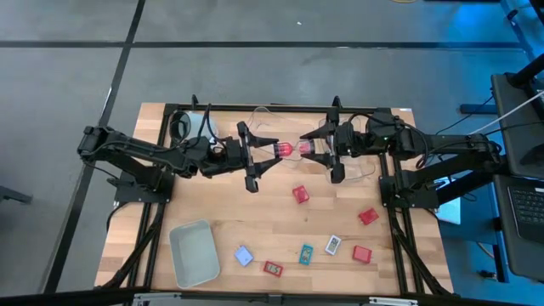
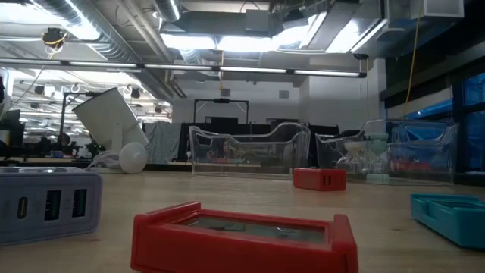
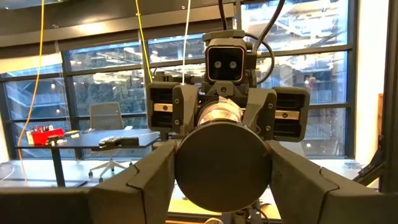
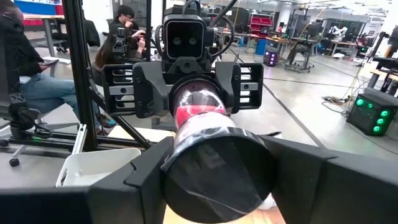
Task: Pick & Place Office items
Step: Put the red hourglass into the right transparent bin
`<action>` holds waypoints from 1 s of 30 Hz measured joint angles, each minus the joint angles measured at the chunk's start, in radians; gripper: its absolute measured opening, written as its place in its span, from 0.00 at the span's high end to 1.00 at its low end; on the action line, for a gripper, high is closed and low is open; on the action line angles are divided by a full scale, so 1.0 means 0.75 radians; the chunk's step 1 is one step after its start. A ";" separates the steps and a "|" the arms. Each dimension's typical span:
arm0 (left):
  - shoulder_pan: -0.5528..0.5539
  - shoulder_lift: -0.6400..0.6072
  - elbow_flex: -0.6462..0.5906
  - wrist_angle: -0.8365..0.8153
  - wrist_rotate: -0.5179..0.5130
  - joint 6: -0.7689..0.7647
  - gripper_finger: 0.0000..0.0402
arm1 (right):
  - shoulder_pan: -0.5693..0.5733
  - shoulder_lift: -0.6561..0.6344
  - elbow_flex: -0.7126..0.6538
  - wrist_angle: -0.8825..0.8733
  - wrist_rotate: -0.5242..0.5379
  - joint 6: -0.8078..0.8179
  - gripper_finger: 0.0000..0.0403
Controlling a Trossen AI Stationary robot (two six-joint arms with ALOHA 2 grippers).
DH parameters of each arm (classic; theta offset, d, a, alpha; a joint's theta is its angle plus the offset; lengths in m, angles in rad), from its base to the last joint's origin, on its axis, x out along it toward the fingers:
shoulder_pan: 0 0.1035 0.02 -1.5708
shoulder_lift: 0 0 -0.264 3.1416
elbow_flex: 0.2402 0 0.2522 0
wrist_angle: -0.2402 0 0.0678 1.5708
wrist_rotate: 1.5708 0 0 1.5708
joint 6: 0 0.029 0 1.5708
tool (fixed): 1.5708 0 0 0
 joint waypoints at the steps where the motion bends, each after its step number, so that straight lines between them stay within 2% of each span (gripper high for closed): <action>1: 0.000 0.000 0.000 0.000 0.001 0.003 0.45 | 0.000 0.000 0.000 -0.001 0.000 0.000 0.47; 6: 0.000 -0.001 0.001 0.002 0.004 0.031 0.38 | 0.000 0.000 0.000 -0.009 -0.007 0.015 0.48; 10: 0.000 -0.001 0.001 0.001 -0.003 -0.038 0.35 | 0.000 0.000 0.000 -0.014 0.003 0.027 0.48; 13: 0.002 -0.001 0.001 0.003 -0.038 -0.054 0.33 | -0.001 0.000 0.000 -0.071 0.085 0.044 0.48; 16: 0.001 -0.016 0.001 -0.004 -0.141 -0.032 0.31 | -0.010 -0.001 0.000 -0.179 0.208 0.095 0.48; 23: 0.001 -0.053 0.004 -0.064 -0.452 0.000 0.30 | -0.107 -0.009 0.001 -0.679 0.343 0.379 0.48; 30: 0.001 -0.058 0.004 -0.186 -0.542 -0.054 0.30 | -0.232 -0.010 0.044 -1.290 0.386 0.714 0.48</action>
